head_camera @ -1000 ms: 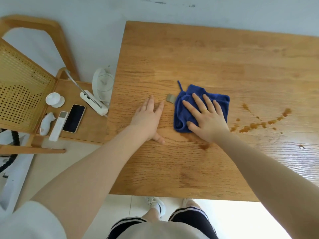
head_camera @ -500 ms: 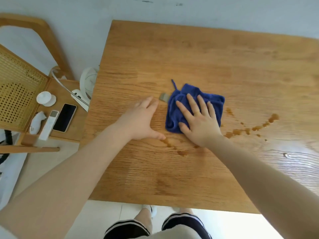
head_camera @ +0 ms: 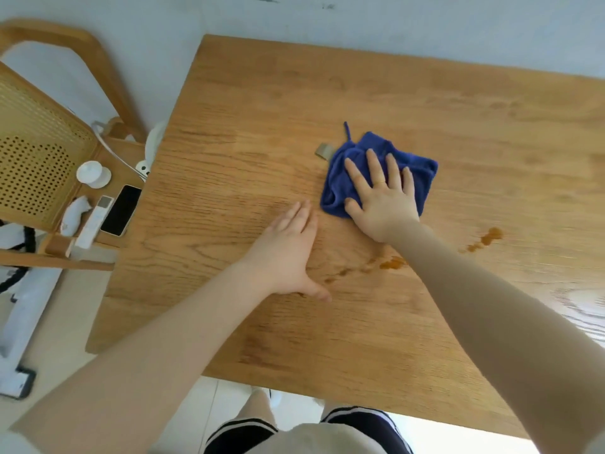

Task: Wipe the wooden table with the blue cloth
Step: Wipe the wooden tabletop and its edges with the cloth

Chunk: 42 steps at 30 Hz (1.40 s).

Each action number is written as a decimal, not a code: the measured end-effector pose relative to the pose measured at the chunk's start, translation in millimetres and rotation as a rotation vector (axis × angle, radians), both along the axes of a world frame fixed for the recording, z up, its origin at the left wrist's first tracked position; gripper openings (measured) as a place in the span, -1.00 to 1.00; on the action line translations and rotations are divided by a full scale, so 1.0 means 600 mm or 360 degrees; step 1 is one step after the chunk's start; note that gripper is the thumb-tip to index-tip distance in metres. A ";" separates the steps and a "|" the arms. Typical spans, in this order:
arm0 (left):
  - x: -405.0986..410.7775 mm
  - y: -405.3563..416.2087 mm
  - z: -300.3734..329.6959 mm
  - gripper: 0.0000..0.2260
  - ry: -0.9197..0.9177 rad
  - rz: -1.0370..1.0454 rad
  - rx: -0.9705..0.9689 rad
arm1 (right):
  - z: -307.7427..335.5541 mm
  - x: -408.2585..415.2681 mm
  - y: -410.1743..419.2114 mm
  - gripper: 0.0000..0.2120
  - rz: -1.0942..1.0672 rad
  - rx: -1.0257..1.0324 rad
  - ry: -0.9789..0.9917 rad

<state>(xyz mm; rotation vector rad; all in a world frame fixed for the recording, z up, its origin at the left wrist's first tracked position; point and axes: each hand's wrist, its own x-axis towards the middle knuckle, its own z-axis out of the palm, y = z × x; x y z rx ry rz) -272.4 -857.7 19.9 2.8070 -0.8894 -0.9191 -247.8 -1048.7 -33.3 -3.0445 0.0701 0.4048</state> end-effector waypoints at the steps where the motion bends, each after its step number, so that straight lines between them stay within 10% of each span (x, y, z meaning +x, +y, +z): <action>1: -0.004 -0.005 -0.001 0.21 -0.0015 0.0021 0.0016 | 0.000 -0.025 0.006 -0.40 0.0074 -0.0011 -0.0012; 6: -0.013 -0.035 -0.007 0.24 -0.0073 0.0109 0.0119 | 0.000 -0.090 -0.007 -0.32 0.0487 0.0047 -0.0029; 42: -0.024 -0.074 -0.028 0.23 -0.0081 0.0171 0.0293 | -0.008 -0.101 -0.071 -0.34 -0.0025 0.0071 -0.0108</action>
